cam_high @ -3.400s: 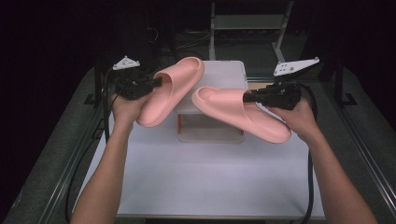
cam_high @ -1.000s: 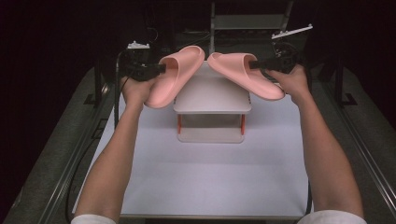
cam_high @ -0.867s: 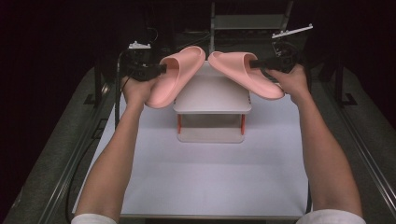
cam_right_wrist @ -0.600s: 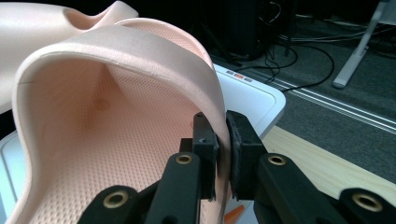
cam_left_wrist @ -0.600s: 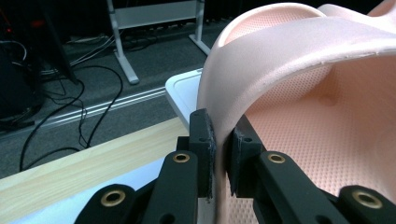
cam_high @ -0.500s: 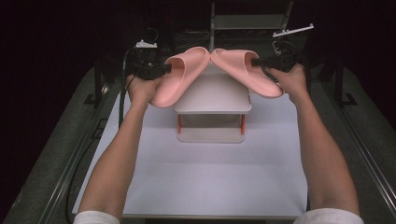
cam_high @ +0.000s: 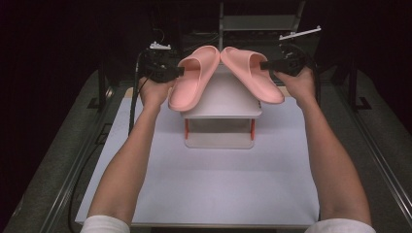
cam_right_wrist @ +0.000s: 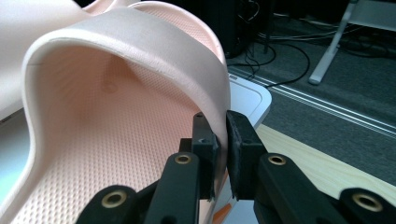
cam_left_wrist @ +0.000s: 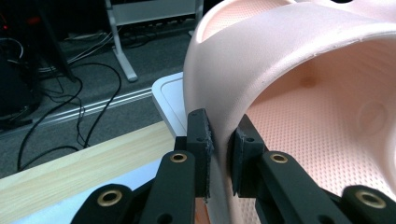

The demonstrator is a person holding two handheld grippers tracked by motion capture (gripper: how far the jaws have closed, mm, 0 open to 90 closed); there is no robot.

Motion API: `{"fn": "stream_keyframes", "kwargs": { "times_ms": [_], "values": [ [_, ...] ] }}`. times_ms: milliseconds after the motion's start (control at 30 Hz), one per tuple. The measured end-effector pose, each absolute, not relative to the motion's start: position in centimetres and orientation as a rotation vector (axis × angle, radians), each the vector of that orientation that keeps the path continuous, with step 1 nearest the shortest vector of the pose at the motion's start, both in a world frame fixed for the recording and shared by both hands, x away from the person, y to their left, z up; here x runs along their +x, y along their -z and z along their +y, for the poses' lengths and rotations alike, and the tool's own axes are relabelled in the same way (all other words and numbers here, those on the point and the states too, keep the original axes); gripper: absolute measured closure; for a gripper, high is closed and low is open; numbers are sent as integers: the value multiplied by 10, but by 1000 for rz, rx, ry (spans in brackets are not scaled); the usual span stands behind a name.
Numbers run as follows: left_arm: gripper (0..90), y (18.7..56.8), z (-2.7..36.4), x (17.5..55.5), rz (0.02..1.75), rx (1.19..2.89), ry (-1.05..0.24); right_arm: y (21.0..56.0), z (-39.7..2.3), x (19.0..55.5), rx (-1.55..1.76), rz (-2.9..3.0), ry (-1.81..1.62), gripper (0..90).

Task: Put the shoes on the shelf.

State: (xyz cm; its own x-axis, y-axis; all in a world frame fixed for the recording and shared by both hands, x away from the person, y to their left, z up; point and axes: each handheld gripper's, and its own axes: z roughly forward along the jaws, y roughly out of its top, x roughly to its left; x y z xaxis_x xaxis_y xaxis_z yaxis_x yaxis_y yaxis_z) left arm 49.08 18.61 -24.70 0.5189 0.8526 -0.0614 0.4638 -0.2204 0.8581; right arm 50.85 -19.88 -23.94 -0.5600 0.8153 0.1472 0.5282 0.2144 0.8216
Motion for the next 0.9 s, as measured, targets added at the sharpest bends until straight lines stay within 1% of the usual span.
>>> {"fn": "stream_keyframes", "kwargs": {
  "times_ms": [567,900],
  "values": [
    [763,251,178,492,1100,1870,-532,243,-181,506,1303,2163,-1239,790],
    [740,255,169,494,1100,1912,-534,248,-170,504,1323,2180,-1211,751]
  ]
}}
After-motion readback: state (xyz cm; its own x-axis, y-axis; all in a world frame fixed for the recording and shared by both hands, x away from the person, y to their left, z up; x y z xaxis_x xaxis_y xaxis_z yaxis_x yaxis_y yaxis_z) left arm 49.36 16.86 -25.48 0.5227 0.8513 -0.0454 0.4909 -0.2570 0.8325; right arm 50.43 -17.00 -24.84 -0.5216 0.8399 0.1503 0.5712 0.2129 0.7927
